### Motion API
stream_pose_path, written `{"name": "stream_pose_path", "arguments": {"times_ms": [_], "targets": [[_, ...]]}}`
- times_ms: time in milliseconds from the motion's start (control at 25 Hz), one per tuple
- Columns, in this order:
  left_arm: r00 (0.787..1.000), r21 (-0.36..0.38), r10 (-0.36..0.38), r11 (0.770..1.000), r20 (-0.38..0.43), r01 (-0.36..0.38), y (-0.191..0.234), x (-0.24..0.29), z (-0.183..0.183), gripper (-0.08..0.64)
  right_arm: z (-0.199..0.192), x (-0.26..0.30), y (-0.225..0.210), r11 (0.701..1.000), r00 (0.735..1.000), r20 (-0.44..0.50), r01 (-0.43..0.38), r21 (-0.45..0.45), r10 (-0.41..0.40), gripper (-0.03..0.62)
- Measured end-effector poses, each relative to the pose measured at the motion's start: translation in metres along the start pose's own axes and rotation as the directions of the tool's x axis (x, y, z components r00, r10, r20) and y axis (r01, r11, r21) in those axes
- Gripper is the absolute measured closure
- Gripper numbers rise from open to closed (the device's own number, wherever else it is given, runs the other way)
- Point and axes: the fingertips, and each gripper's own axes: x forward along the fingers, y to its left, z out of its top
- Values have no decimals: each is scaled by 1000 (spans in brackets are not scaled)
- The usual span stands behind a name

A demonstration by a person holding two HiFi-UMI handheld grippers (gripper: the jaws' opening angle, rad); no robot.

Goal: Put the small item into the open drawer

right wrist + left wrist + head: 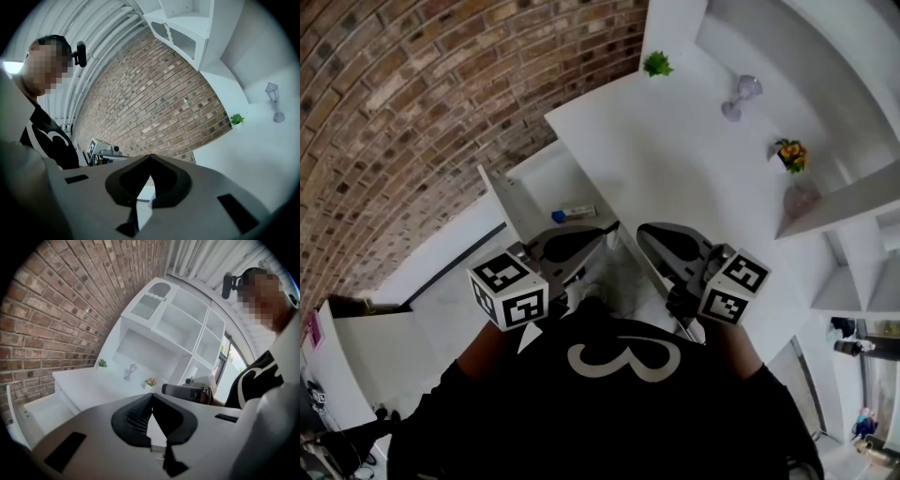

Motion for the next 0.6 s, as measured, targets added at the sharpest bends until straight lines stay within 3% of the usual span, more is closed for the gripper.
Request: {"name": "stream_pose_path", "arguments": {"times_ms": [240,600], "targets": [[999,23,29,999,13,-30,-16,-4,0,557,-2,-12,9,997,1000,-24,5,-80,-7,583],[997,1,65,998,30,-65,-16,-7,-8,557,-9,-21,10,994,999,-33,8,-105,-12,583]]}}
